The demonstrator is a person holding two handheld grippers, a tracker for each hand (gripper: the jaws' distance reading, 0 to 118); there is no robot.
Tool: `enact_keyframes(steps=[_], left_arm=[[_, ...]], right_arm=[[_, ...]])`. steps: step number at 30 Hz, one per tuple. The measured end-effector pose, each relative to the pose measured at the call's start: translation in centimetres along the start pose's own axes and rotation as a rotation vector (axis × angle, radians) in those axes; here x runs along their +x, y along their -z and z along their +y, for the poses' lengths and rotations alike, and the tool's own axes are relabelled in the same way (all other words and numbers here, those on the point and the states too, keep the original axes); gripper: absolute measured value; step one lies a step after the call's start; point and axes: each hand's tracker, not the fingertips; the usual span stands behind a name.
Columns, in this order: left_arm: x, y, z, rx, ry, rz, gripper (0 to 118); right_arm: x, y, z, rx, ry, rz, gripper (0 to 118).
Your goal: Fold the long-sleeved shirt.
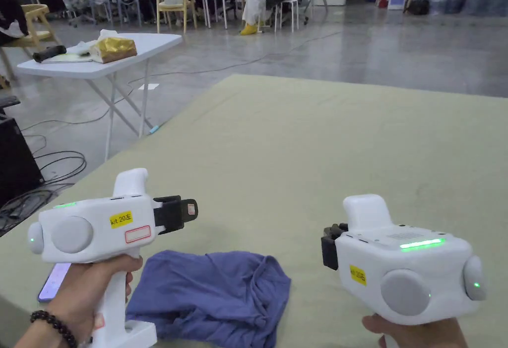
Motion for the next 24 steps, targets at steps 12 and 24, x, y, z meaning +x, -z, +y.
enact_keyframes(steps=[12, 24], left_arm=[[27.2, 1.7, -1.1, 0.415, 0.353, 0.031, 0], [33.8, 1.4, -12.0, 0.47, 0.396, -0.002, 0]], right_arm=[[14.9, -20.6, 0.7, 0.366, 0.047, -0.41, 0], [19.3, -25.7, -8.9, 0.478, 0.06, -0.633, 0]])
